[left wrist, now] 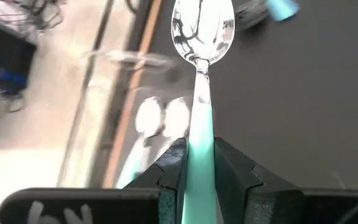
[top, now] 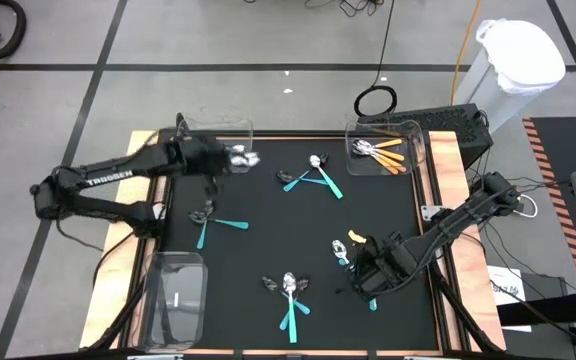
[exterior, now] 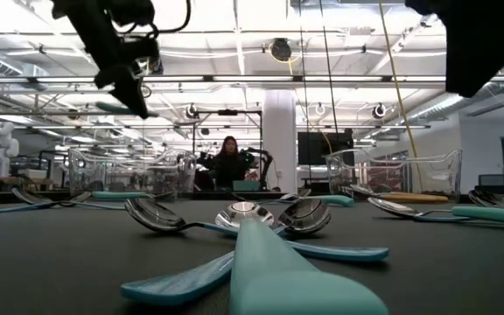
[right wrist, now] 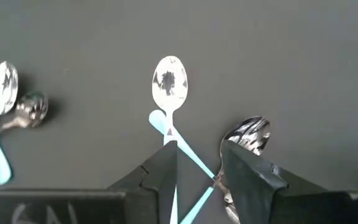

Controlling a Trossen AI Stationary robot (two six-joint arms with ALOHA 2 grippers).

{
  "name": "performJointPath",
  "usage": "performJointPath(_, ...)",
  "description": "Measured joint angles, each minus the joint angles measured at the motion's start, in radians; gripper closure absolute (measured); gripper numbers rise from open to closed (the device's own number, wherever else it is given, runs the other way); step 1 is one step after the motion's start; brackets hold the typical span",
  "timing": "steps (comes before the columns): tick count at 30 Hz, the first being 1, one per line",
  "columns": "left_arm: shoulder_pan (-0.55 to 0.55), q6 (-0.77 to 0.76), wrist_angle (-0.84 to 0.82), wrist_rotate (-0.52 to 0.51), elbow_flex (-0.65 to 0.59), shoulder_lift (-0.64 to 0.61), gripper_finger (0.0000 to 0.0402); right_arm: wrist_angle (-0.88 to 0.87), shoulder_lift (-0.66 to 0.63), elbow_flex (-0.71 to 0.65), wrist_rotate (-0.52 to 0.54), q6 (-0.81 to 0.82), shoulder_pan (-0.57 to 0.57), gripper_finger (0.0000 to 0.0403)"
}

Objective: Sort silverware by color (type)
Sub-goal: Put the light blue spoon into the top left transparent bin

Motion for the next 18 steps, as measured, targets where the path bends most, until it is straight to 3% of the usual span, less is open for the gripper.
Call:
performJointPath(3, 0.151, 0.160, 0.006, 0.069, 0.000, 0.021, 0.0339, 0.022, 0.000, -0.015, -0.005, 0.072, -0.004, 0.0277)
performJointPath(8, 0.317, 0.268, 0.064, 0.106, 0.000, 0.091, 0.0339, 0.057, 0.000, -0.017, -0.021, 0.157, -0.012, 0.0277)
performJointPath(14, 0.405, 0.290, 0.166, 0.107, 0.000, 0.181, 0.0333, 0.057, 0.000, -0.017, -0.021, 0.282, -0.012, 0.0277)
performJointPath(18, 0.412, 0.291, 0.173, 0.115, 0.000, 0.226, 0.0299, 0.055, 0.000, -0.017, -0.001, 0.305, -0.017, 0.0268)
